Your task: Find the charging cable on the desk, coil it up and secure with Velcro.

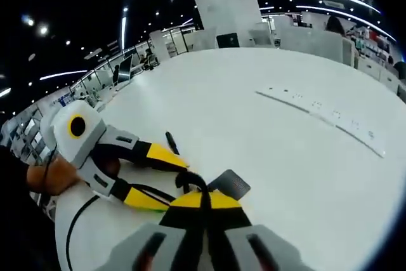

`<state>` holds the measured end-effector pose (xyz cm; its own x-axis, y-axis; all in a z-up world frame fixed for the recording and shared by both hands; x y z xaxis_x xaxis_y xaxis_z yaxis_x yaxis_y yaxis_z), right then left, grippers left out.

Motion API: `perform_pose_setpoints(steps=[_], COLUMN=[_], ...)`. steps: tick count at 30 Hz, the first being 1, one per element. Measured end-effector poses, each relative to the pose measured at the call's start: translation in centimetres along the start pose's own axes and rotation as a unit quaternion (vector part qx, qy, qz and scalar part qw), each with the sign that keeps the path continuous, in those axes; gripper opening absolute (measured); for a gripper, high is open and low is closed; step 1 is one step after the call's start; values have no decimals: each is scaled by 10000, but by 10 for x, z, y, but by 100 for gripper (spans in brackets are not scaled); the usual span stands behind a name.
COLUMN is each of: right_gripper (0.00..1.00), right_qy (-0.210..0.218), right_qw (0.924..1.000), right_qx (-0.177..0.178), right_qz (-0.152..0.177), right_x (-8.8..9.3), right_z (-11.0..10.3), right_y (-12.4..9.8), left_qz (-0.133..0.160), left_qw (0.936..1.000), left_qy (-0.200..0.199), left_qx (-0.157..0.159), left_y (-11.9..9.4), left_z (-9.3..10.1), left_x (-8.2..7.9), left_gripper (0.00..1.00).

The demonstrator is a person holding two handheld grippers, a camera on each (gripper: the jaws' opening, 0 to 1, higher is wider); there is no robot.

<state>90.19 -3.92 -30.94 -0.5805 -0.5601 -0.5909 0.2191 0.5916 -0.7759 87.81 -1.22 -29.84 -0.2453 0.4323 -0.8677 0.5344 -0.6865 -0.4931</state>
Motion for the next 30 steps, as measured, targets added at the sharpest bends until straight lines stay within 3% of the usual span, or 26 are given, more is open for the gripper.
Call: perform_pose_setpoints(steps=[12,30], right_gripper=[3,3], right_qy=[-620,-783], right_qw=[9972,9942], right_qx=[388,602], right_qz=[148,423], right_x=[-5,-14], right_z=[5,15], right_y=[3,7], left_qz=[3,9], left_qw=[10000,10000], left_qy=[6,13], left_qx=[13,17], left_y=[1,3], left_z=[-1,-7], left_x=[0,-1], left_gripper=[27,27])
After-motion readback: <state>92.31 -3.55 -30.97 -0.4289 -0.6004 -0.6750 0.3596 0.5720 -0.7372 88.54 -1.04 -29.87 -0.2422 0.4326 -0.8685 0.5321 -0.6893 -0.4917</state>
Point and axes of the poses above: the point that each gripper's makers call its tool centre point, and the gripper's own axes: y roughly forward along the fingers, z roughly to its right, x roughly out of its underside, the point moved 1 cm from there along -y, roughly backward along the fingers, and after that the axes turned 13 degrees about -z, right-handed, at the moved point
